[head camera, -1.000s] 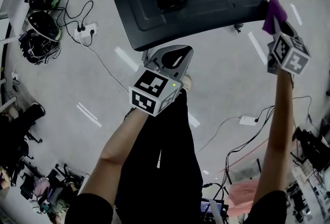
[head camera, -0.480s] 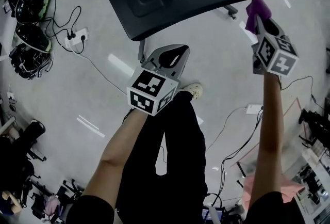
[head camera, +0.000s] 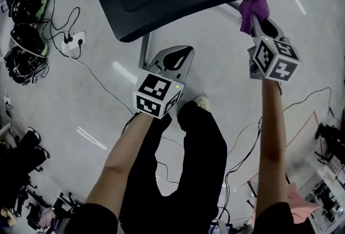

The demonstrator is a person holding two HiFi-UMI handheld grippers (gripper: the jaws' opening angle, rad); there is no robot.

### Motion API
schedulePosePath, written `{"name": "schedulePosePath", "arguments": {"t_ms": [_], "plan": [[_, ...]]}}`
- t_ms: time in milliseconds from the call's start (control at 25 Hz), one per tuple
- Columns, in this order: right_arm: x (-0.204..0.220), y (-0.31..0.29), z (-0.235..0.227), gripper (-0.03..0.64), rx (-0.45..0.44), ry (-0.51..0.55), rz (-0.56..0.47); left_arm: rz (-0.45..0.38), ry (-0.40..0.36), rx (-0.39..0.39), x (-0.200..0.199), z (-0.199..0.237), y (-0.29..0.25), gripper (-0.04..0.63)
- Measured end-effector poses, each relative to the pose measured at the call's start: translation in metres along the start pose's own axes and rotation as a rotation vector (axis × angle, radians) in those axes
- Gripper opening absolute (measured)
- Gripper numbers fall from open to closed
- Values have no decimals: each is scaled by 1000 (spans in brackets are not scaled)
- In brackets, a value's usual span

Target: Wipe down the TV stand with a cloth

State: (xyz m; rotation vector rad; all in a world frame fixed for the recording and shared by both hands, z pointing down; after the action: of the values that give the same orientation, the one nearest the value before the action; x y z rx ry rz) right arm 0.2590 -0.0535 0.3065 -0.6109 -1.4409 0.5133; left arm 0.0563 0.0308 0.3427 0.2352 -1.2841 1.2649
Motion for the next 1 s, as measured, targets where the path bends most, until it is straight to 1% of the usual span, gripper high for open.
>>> {"name": "schedulePosePath", "arguments": {"t_ms": [120,280,640,720,880,1000], "plan": [[10,-15,8,74,-15,6,-24,-8,-2,-15,13,9,-13,6],[25,-42,26,74,-51,42,-34,-22,0,-31,31,24,-30,6],[38,-114,62,74,-118,141,-105,-91,40,-79,65,78,-79,6],[38,-131,67,74,-128,160,-124,-93,42,-73,69,89,-91,6],[36,-157,74,74,-139,152,-193,-80,-18,-41,77,104,-116,6],[36,-179,83,74,-156,185,-236,-106,-49,-48,75,116,-134,6]]}}
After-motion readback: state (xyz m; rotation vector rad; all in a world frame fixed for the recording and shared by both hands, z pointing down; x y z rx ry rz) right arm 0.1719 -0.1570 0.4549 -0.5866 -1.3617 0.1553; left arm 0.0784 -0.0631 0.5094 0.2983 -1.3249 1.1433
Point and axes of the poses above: the fingertips, and each gripper's own axes: y backward along the fingers, z to its left, x out of its underside, the point moved 1 cm from there along y, backward along the fingers, and after that the axes turned 6 degrees about z, right-handed, at the moved point
